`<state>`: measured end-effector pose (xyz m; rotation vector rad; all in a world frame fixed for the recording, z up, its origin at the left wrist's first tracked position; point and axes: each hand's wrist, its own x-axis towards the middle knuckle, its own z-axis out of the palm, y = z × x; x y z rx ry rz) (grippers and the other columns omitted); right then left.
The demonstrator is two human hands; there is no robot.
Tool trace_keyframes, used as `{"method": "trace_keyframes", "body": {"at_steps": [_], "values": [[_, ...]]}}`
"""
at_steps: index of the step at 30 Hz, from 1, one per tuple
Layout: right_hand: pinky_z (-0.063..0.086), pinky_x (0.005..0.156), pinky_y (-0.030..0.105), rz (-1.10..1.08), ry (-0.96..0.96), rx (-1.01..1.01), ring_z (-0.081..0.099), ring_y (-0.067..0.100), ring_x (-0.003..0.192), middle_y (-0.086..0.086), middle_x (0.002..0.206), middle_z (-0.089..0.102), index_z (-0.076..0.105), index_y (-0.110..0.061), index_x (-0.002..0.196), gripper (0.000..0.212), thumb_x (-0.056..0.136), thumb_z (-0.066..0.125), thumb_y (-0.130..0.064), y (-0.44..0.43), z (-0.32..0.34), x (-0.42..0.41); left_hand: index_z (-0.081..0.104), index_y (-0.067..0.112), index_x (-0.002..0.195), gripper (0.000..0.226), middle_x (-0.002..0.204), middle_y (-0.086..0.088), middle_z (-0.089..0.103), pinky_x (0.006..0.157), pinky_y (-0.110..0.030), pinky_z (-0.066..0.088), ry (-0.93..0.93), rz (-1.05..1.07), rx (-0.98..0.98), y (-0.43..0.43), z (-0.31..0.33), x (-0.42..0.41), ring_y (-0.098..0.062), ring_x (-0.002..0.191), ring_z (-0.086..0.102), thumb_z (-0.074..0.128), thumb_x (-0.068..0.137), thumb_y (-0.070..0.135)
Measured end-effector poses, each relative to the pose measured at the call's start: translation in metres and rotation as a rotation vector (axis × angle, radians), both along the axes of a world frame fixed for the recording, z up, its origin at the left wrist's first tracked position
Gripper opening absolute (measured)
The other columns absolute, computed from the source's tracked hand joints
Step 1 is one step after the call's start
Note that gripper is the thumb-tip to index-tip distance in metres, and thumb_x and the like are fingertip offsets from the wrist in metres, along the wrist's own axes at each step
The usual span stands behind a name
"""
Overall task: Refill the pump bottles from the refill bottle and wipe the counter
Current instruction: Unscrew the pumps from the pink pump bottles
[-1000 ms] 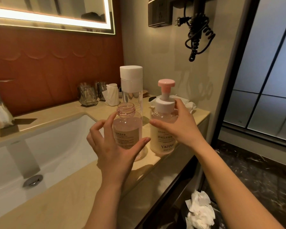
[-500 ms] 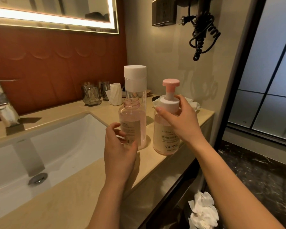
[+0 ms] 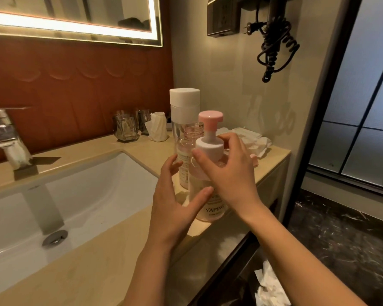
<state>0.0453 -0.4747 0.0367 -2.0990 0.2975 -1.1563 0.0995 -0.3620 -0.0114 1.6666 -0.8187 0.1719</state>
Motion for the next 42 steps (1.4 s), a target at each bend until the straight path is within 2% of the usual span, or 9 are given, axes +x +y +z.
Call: {"method": "trace_keyframes", "body": {"at_steps": [4, 8, 13, 21, 25, 29, 33, 38, 42], "values": [[0.041, 0.071, 0.018, -0.086, 0.077, -0.138, 0.052, 0.005, 0.084, -0.01, 0.096, 0.057, 0.047, -0.024, 0.101, 0.049, 0.075, 0.058, -0.063, 0.014, 0.007, 0.001, 0.024, 0.037, 0.14, 0.093, 0.13, 0.028, 0.041, 0.096, -0.011, 0.035, -0.06, 0.024, -0.042, 0.005, 0.001, -0.003, 0.009, 0.121, 0.041, 0.067, 0.058, 0.051], [0.033, 0.081, 0.031, -0.19, 0.176, -0.298, 0.041, 0.01, 0.09, -0.013, 0.089, 0.047, 0.044, -0.026, 0.092, 0.053, 0.071, 0.053, -0.075, 0.023, 0.017, 0.002, 0.024, 0.05, 0.124, 0.09, 0.112, 0.032, 0.045, 0.076, -0.003, 0.042, -0.025, 0.056, 0.032, 0.003, 0.007, -0.005, 0.013, 0.104, 0.048, 0.081, 0.056, 0.042], [0.02, 0.074, 0.029, -0.279, 0.132, -0.353, 0.036, 0.01, 0.087, -0.013, 0.085, 0.048, 0.047, -0.027, 0.084, 0.063, 0.062, 0.046, -0.085, 0.029, 0.023, 0.005, 0.022, 0.034, 0.136, 0.099, 0.104, 0.023, 0.046, 0.08, -0.021, 0.046, 0.005, 0.15, 0.114, 0.002, 0.007, -0.005, 0.0, 0.091, 0.049, 0.084, 0.058, 0.044], [0.051, 0.078, 0.035, 0.092, 0.136, -0.086, 0.057, 0.01, 0.091, -0.014, 0.09, 0.061, 0.063, -0.026, 0.099, 0.052, 0.061, 0.068, -0.062, 0.017, 0.031, 0.003, 0.016, 0.058, 0.117, 0.093, 0.109, 0.026, 0.045, 0.086, -0.02, 0.046, 0.011, 0.087, 0.064, 0.003, 0.006, -0.003, -0.004, 0.104, 0.052, 0.084, 0.054, 0.048], [0.033, 0.073, 0.028, 0.11, 0.208, -0.182, 0.043, 0.015, 0.094, -0.019, 0.084, 0.042, 0.062, -0.028, 0.11, 0.042, 0.078, 0.06, -0.056, 0.016, 0.034, -0.003, 0.015, 0.058, 0.119, 0.096, 0.102, 0.032, 0.044, 0.087, -0.022, 0.047, 0.001, 0.084, 0.066, 0.003, 0.005, 0.0, -0.002, 0.102, 0.051, 0.085, 0.054, 0.05], [0.033, 0.084, 0.031, -0.024, 0.29, -0.296, 0.037, 0.011, 0.101, -0.013, 0.105, 0.051, 0.052, -0.028, 0.109, 0.067, 0.067, 0.045, -0.079, 0.026, 0.038, 0.0, 0.023, 0.043, 0.131, 0.099, 0.11, 0.021, 0.05, 0.088, -0.025, 0.047, 0.072, 0.076, 0.049, 0.001, 0.003, 0.001, -0.008, 0.108, 0.055, 0.084, 0.053, 0.05], [0.043, 0.09, 0.037, -0.027, 0.199, -0.136, 0.043, 0.012, 0.106, -0.01, 0.108, 0.051, 0.044, -0.029, 0.106, 0.061, 0.063, 0.071, -0.063, 0.03, 0.039, 0.005, 0.022, 0.043, 0.134, 0.102, 0.118, 0.015, 0.055, 0.087, -0.027, 0.048, 0.059, 0.081, 0.032, 0.002, 0.002, 0.0, -0.01, 0.108, 0.056, 0.084, 0.054, 0.049], [0.045, 0.099, 0.043, 0.328, 0.243, 0.099, 0.05, 0.013, 0.118, -0.005, 0.127, 0.055, 0.046, -0.022, 0.127, 0.062, 0.073, 0.075, -0.037, 0.014, 0.041, 0.0, 0.016, 0.065, 0.115, 0.092, 0.102, 0.04, 0.04, 0.08, -0.014, 0.039, 0.006, 0.076, 0.029, 0.002, 0.002, 0.001, 0.006, 0.096, 0.046, 0.084, 0.055, 0.051], [0.031, 0.104, 0.046, 0.173, 0.321, -0.142, 0.034, 0.016, 0.124, -0.006, 0.133, 0.047, 0.035, -0.033, 0.134, 0.063, 0.08, 0.062, -0.051, 0.016, 0.043, 0.001, 0.014, 0.06, 0.118, 0.094, 0.099, 0.04, 0.038, 0.079, -0.01, 0.036, 0.029, 0.081, 0.025, 0.001, 0.004, 0.0, 0.008, 0.094, 0.044, 0.084, 0.054, 0.05]]}}
